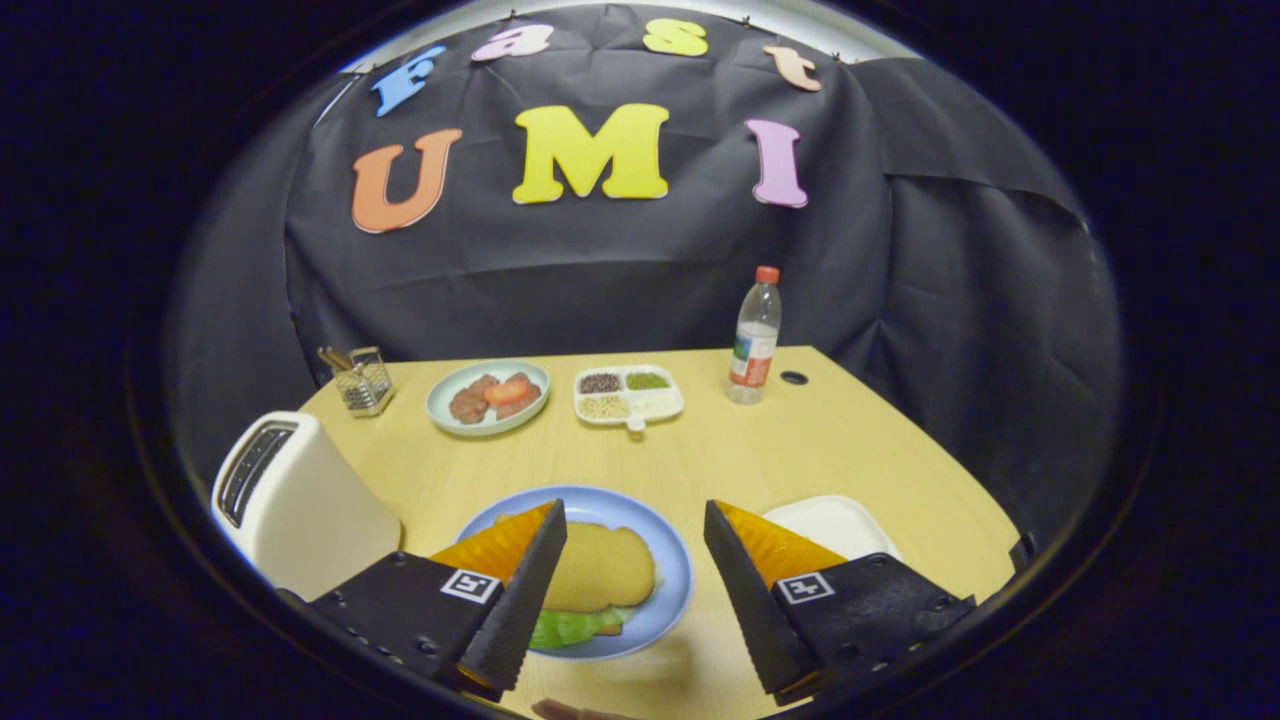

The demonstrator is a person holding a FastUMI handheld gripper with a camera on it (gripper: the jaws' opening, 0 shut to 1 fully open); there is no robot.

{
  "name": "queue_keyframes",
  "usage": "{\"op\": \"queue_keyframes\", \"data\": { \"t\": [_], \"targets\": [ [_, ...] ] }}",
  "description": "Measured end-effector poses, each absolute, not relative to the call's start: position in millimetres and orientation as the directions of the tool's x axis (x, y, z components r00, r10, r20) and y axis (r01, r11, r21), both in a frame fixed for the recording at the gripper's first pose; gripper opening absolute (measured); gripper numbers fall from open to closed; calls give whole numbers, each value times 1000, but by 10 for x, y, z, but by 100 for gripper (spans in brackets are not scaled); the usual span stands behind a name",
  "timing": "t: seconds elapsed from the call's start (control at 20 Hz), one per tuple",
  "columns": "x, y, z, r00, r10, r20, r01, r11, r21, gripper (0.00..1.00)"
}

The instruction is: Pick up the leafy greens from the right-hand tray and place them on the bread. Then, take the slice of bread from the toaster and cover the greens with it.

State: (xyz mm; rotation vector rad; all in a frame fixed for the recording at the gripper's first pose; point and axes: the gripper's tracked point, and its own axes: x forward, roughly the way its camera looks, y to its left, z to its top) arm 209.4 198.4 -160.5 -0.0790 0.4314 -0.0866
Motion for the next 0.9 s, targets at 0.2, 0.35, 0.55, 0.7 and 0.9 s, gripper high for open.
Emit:
{"op": "queue_keyframes", "data": {
  "t": [0.2,0.35,0.55,0.7,0.9],
  "targets": [
    [1829,2041,-1190,933,-78,-352,61,996,-57,92],
    [1535,2106,-869,959,-62,-276,52,998,-44,96],
    [959,2253,-486,986,-25,-164,13,998,-69,96],
    [446,2273,-261,995,-28,-95,21,997,-75,96],
    [-158,2312,-24,1000,-17,-26,14,993,-118,96]
  ]
}}
